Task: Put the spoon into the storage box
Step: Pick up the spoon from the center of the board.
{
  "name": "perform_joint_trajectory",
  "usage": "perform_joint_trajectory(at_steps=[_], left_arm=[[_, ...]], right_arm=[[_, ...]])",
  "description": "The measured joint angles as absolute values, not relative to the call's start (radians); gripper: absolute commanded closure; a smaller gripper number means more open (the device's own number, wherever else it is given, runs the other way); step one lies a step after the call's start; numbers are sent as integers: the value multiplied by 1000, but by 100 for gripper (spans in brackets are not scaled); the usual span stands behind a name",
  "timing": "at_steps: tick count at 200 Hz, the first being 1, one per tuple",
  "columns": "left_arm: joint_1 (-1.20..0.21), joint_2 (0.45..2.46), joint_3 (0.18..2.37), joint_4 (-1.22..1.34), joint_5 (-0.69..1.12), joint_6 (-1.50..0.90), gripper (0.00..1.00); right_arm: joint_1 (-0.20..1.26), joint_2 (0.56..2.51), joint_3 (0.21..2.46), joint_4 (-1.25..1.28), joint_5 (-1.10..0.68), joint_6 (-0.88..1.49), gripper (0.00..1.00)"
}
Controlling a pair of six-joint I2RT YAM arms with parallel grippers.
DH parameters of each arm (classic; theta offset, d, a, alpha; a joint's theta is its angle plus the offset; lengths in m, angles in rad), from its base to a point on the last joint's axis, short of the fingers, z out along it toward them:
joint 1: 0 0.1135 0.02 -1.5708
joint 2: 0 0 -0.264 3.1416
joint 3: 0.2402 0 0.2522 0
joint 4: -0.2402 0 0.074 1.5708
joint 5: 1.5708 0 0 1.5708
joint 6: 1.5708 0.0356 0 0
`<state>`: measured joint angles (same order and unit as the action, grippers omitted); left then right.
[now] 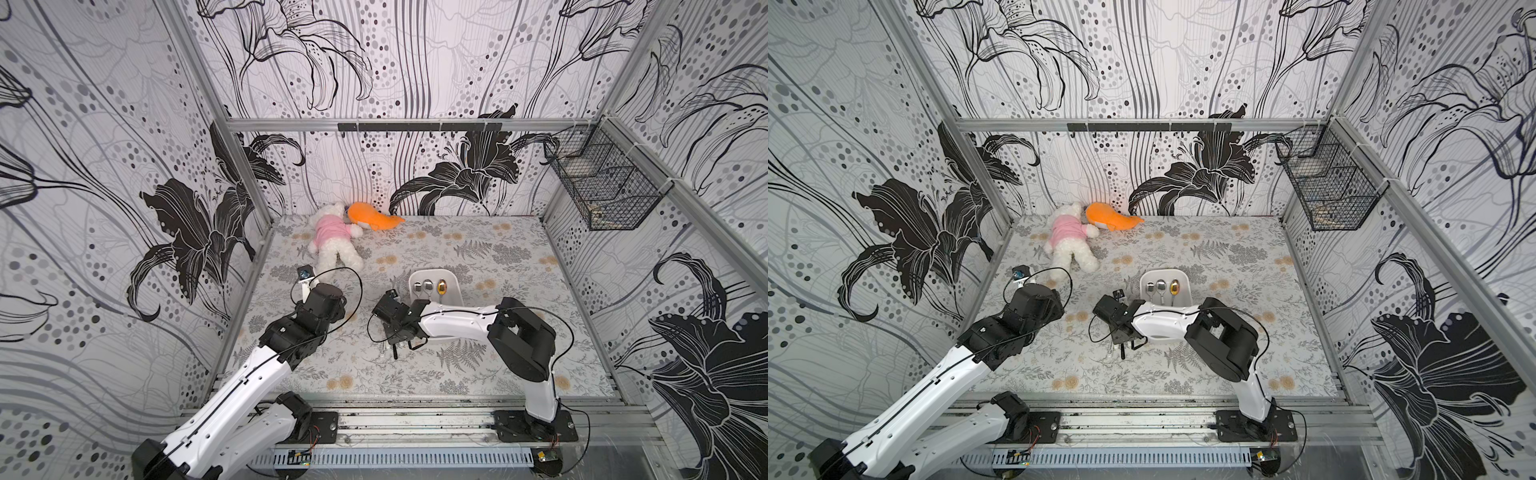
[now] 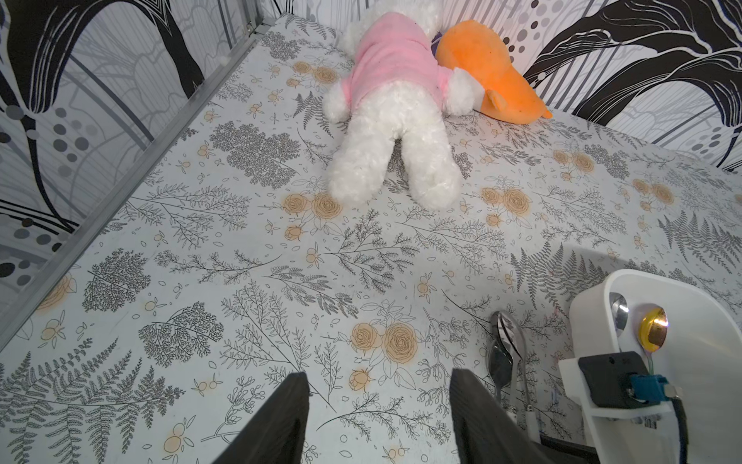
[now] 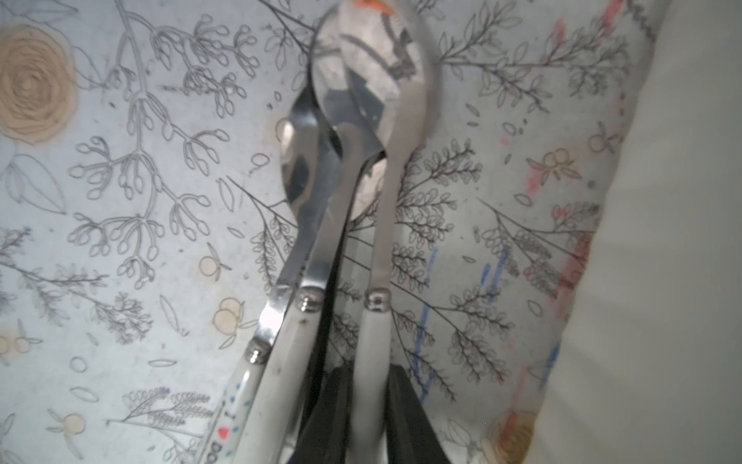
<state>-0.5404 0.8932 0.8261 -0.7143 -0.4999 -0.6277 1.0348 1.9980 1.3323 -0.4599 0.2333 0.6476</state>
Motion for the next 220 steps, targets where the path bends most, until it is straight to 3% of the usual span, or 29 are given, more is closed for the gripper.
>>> perform_joint_trajectory(at_steps=[57, 105, 183, 220], left_arm=[[-537, 875, 811, -697, -454, -636, 38], [-536, 843, 724, -570, -326, -671, 39], [-536, 843, 509, -54, 102, -721, 41], [-536, 962, 466, 247, 284, -764, 41]], right_arm=[[1032, 1985, 1332, -456, 250, 643, 87], [1010, 1816, 1250, -375, 242, 601, 87], [788, 1450, 930, -102, -4, 465, 91], [763, 1349, 847, -27, -129, 398, 91]])
